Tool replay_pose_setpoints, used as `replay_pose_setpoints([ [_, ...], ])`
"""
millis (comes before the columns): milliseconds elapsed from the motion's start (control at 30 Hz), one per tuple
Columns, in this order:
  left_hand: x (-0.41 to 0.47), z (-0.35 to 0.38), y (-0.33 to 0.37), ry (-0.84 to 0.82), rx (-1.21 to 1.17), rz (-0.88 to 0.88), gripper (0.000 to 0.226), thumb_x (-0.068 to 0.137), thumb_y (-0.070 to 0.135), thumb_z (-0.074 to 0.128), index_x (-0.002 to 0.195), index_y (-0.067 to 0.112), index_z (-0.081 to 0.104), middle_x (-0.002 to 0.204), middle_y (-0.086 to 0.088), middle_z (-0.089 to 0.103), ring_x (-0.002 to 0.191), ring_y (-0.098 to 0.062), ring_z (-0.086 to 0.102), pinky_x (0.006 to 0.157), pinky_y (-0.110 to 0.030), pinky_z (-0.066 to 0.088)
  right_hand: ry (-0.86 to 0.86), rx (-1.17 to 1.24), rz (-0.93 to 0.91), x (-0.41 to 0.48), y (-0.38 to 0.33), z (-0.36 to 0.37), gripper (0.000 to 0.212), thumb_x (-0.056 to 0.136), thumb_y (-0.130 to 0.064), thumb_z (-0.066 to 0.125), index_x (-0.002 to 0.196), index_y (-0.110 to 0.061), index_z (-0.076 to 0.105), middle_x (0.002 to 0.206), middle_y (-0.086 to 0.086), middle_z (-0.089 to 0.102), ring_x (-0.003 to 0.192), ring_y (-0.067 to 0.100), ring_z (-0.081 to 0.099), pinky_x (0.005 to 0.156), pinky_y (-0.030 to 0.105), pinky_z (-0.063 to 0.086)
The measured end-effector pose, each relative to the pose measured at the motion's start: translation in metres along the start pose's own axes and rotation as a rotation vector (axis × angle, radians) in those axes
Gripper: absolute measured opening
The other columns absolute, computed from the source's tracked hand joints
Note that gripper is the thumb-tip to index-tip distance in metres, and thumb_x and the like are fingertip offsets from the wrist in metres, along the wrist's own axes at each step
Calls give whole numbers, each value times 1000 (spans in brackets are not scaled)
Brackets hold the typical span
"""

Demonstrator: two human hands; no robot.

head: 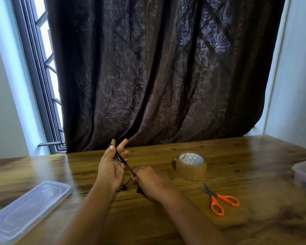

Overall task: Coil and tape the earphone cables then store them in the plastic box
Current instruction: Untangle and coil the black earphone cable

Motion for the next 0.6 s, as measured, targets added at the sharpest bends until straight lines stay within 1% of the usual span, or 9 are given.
replay_pose_setpoints([
  [100,4,-7,2,24,150,80,45,105,21,26,150,22,20,120,-3,64,98,-12,64,95,-31,41,-50,32,-23,1,3,-1,16,100,-25,44,101,-17,58,103,9,61,90,28,58,69,38,48],
  [200,8,-14,3,18,385,132,32,105,20,29,131,30,45,140,-7,51,108,-17,61,98,-32,40,8,36,-31,2,9,-10,22,101,-34,40,96,-19,56,97,9,63,85,28,59,66,40,50],
  [233,9,-15,2,15,461,142,32,104,20,30,130,30,46,137,-8,54,106,-18,62,93,-28,42,47,16,-33,1,12,-14,24,101,-36,39,95,-20,55,96,8,63,84,28,60,64,39,50],
  [300,8,-13,-3,-4,614,156,38,104,17,31,140,29,35,115,-5,66,97,-16,64,80,-20,44,127,-30,-17,-1,17,-22,25,101,-39,37,96,-20,54,96,5,63,85,25,60,63,36,47],
  [367,10,-13,-11,-26,798,132,29,103,13,34,121,30,49,96,1,66,84,-13,62,78,-23,47,212,-38,2,-3,23,-29,25,101,-38,37,99,-20,54,98,3,63,85,23,60,64,34,46],
  [400,11,-14,-16,-39,875,71,25,102,12,36,104,25,57,86,1,64,76,-15,61,78,-31,49,251,-23,8,-4,26,-32,24,101,-37,37,101,-20,53,98,2,63,84,22,60,63,34,47],
  [467,11,-11,-25,-121,988,-89,25,102,14,37,82,11,53,66,-3,56,59,-19,53,65,-38,46,325,19,24,-4,31,-34,20,101,-34,38,103,-21,52,96,0,63,81,21,60,62,32,45],
  [533,3,-2,-27,-254,1039,-219,32,102,17,37,76,10,55,57,-2,44,49,-14,40,53,-31,36,387,37,40,-5,36,-34,19,101,-33,37,103,-21,51,93,-1,62,79,20,59,61,33,46],
  [600,-7,8,-25,-357,896,-340,38,103,23,35,84,8,65,55,0,38,45,-10,33,50,-26,38,431,43,62,-5,39,-34,20,102,-31,35,103,-20,51,93,-1,61,78,20,59,63,34,48],
])
Point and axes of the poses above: each hand's wrist, its own x-axis towards the middle knuckle, its own z-axis out of the palm, y = z × x, the point moved 2 cm from there along x, towards the middle knuckle
